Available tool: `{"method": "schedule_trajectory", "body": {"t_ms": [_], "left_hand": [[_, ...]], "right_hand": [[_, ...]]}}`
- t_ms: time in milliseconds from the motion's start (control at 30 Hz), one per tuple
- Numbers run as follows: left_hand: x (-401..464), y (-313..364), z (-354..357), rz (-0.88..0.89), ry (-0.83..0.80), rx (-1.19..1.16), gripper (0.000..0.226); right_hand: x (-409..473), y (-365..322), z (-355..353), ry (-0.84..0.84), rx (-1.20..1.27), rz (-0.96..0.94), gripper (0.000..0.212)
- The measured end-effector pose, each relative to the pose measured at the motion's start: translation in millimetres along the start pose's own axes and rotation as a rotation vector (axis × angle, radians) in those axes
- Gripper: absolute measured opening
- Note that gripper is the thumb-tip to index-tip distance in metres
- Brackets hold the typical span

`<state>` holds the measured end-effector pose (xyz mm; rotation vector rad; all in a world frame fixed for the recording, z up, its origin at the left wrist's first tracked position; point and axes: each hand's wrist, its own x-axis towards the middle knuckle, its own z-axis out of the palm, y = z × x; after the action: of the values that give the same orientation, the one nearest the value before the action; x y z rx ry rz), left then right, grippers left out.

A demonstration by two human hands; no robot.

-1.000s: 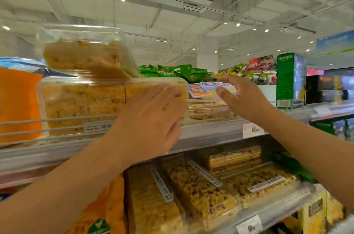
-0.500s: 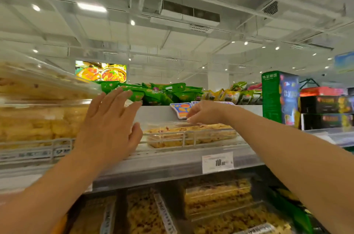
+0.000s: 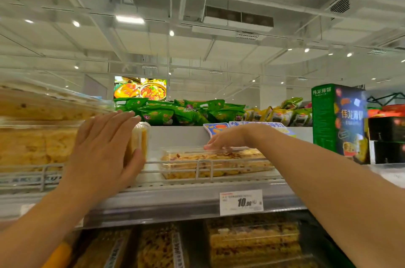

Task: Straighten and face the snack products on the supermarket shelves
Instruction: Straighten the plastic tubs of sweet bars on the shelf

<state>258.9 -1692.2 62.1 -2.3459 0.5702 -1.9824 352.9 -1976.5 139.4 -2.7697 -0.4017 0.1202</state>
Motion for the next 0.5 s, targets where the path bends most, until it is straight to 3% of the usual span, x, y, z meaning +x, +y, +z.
{"method": "schedule_trajectory", "body": {"t_ms": [333, 500], "left_hand": [[-1.9, -6.6, 1.0, -0.023, -0.026, 0.026, 0.054], [-2.5, -5.9, 1.6, -0.026, -0.014, 0.009, 0.052]], "right_hand": [[-19.8, -5.8, -13.1, 0.186, -0.128, -0.155, 0.052], [-34.9, -8.9, -14.8, 0.336, -0.214, -0.153, 0.077]]}}
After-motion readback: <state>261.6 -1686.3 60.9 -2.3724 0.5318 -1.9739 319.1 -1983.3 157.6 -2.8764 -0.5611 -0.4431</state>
